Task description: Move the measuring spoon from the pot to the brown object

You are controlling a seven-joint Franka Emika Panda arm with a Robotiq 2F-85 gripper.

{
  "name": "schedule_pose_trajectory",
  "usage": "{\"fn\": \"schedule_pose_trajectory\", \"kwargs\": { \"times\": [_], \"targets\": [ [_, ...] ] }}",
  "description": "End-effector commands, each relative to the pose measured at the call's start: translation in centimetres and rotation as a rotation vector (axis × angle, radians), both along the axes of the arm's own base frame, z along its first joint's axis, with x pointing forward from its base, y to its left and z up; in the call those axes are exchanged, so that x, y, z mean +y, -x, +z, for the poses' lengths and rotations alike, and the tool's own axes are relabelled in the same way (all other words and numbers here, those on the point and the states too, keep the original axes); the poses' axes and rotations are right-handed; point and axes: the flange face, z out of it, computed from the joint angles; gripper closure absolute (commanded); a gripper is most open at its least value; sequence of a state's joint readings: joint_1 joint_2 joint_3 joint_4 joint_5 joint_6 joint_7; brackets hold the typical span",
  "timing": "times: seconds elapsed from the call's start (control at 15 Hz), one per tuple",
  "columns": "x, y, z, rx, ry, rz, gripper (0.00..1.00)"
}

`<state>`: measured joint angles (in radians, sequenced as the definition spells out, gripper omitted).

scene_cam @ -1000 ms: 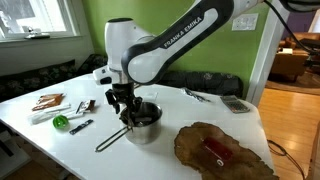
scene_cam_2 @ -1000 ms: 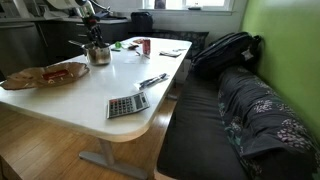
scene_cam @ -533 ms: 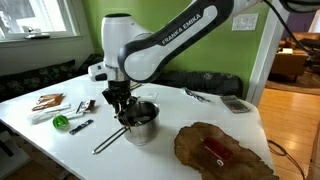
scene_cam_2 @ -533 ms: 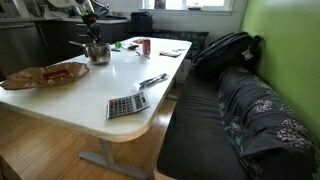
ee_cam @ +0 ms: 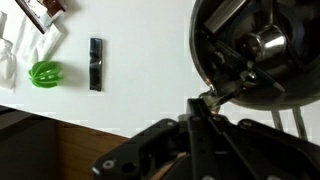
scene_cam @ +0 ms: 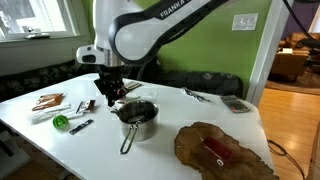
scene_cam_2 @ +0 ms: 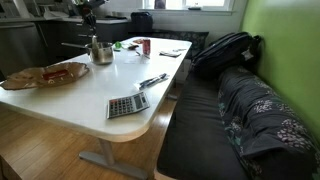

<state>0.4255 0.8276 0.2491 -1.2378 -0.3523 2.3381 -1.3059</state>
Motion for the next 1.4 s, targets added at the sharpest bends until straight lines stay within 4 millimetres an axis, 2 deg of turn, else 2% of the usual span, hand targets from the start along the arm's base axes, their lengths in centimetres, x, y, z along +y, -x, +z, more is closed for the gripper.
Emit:
{"fn": "schedule_pose_trajectory", "kwargs": {
  "times": [0.0,0.27,0.4,0.47,0.53,0.67,0.87,1.0,1.2,1.33],
  "targets": [
    [-0.8,2.6,4.6,0.093,0.002,-0.131,1.00],
    [0.1,6.6,10.6,0.171,0.023,-0.249,1.00],
    [0.5,8.0,12.3,0.210,0.002,-0.282,1.00],
    [-0.4,7.5,11.8,0.217,-0.004,-0.320,0.74],
    [-1.7,6.6,11.3,0.208,-0.040,-0.377,0.73],
    [-4.7,4.5,9.1,0.169,-0.089,-0.488,0.59],
    [-9.5,0.2,4.9,0.088,-0.181,-0.618,0.37],
    [-11.5,-2.5,2.1,0.035,-0.253,-0.660,0.22],
    [-11.7,-4.8,-1.3,-0.014,-0.307,-0.623,0.01],
    [-10.4,-5.1,-3.2,-0.002,-0.329,-0.609,0.00]
  ]
}}
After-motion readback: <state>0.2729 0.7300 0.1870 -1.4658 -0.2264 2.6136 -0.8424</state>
